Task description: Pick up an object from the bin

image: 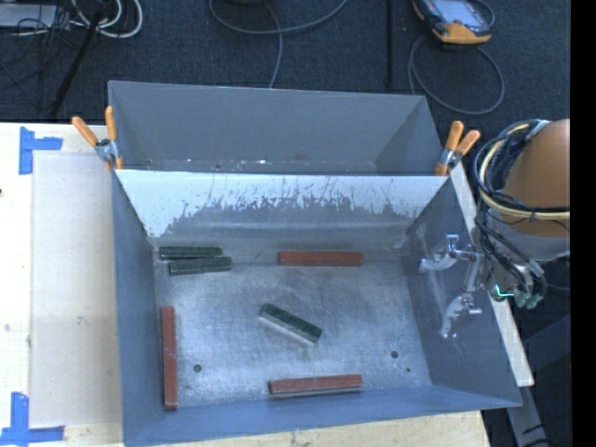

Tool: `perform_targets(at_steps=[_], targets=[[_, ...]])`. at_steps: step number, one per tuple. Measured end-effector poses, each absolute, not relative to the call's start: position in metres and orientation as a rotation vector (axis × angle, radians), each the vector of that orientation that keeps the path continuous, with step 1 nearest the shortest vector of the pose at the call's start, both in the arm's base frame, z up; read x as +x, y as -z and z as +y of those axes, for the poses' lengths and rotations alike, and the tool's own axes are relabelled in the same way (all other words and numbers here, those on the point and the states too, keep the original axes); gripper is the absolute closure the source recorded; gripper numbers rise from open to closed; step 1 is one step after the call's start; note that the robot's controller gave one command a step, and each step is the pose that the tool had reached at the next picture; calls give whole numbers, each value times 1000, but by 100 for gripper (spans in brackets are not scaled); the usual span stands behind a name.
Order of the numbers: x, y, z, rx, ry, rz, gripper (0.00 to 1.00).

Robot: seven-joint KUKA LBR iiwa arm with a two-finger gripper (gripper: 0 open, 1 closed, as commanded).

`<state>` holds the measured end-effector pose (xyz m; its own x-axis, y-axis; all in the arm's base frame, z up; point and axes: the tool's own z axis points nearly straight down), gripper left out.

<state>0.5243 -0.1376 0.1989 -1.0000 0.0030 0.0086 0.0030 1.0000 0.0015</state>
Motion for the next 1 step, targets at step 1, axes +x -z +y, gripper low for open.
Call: perform_targets(at_steps=[1], targets=[[526, -203, -137, 0, 0, -3140, 0]])
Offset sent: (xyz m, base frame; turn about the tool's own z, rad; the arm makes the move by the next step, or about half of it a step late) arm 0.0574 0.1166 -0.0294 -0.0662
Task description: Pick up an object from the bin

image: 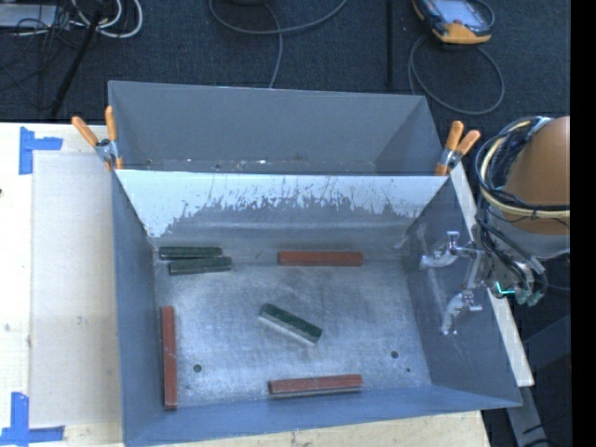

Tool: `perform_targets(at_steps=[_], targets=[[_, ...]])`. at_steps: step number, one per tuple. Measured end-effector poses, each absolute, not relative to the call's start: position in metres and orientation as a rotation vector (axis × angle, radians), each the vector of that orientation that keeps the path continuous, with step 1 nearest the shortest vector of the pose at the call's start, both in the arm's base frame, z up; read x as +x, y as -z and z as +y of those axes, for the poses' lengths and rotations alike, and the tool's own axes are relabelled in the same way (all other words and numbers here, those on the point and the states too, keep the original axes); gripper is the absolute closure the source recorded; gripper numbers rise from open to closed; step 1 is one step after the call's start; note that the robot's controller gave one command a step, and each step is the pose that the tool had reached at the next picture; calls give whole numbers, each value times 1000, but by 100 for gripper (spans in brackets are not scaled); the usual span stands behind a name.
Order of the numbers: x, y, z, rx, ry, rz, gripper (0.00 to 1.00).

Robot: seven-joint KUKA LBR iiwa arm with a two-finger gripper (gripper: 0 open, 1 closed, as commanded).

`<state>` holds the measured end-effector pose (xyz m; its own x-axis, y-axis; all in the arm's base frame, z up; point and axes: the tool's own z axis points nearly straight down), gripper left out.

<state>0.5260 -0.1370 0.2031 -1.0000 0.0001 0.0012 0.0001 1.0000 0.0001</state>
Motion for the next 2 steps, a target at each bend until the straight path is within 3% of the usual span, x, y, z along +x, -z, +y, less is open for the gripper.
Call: perform_targets(at_steps=[1, 2], targets=[[547, -191, -98, 25, -4, -3143, 0], [517, -162, -67, 19, 4, -3144, 0]])
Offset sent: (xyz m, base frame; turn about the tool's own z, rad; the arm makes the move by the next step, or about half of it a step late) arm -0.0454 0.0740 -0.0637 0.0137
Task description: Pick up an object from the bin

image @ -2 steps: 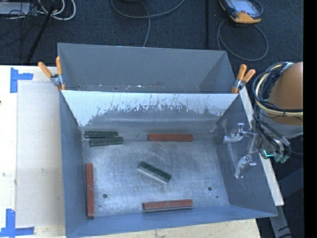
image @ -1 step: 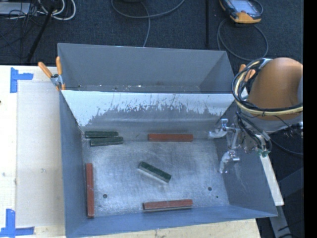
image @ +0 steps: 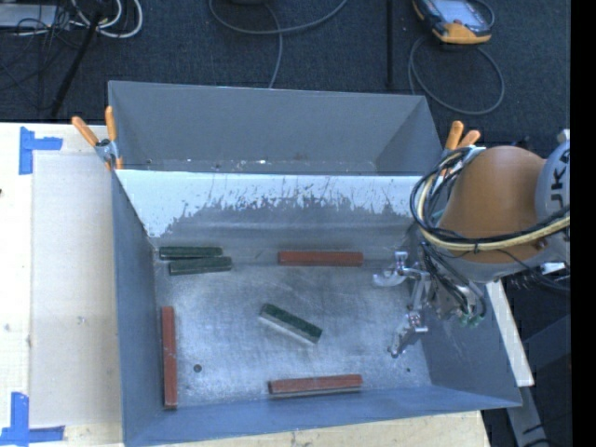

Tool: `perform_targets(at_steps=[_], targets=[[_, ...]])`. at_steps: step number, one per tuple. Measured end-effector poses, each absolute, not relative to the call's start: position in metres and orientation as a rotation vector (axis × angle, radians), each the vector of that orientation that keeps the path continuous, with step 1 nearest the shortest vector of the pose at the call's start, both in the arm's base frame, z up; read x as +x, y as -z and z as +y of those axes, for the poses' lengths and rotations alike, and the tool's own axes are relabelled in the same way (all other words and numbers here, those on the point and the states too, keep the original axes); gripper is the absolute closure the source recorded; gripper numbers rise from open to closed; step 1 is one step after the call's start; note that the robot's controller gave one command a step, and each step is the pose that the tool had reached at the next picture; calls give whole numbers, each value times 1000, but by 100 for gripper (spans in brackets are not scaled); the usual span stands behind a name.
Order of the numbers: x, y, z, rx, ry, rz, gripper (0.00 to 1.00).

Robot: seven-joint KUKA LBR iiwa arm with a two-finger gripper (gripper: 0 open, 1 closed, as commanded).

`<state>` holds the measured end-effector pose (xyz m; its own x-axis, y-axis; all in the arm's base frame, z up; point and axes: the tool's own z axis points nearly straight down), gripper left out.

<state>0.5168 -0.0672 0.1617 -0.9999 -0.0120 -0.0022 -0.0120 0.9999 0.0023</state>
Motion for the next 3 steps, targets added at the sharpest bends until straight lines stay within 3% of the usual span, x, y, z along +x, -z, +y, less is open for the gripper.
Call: perform_targets(at_steps=[1, 2, 3], targets=[[510, -132, -52, -4, -1, 3148, 0], [496, -85, -15, -33, 1, 3132, 0], [490, -78, -9, -35, 1, 3134, 100]])
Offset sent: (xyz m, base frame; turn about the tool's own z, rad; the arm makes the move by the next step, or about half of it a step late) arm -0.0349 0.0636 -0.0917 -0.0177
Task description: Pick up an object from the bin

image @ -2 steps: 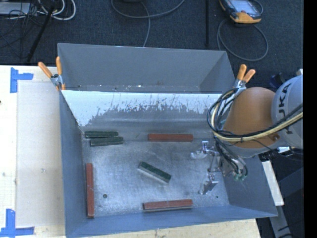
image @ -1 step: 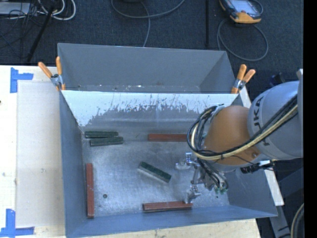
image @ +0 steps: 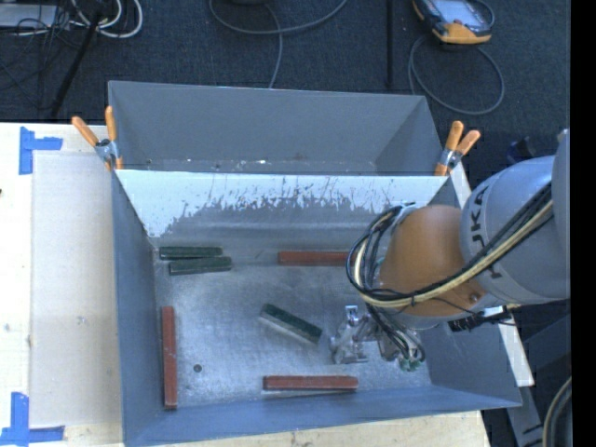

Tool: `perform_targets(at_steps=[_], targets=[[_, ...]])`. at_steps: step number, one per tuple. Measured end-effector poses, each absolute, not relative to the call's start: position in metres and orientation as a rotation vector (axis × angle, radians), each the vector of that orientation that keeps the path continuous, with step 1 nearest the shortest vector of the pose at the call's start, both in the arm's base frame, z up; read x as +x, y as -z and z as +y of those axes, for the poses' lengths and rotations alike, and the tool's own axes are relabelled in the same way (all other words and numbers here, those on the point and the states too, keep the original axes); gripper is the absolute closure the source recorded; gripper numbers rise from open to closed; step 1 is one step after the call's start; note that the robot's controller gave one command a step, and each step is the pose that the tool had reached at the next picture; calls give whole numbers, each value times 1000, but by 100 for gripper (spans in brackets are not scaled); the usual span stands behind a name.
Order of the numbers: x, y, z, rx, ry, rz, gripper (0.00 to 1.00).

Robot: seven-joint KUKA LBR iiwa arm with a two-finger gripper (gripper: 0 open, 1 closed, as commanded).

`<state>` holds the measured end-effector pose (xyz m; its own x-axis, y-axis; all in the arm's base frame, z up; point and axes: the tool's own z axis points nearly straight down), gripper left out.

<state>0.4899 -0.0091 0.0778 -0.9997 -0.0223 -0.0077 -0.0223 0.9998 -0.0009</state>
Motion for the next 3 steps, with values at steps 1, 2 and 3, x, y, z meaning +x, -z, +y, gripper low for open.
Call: perform_targets(at_steps=[1, 2, 3], targets=[[494, -79, -8, -35, 0, 3118, 0], [493, -79, -8, -36, 1, 3119, 0], [531, -97, -17, -38, -2, 3145, 0]])
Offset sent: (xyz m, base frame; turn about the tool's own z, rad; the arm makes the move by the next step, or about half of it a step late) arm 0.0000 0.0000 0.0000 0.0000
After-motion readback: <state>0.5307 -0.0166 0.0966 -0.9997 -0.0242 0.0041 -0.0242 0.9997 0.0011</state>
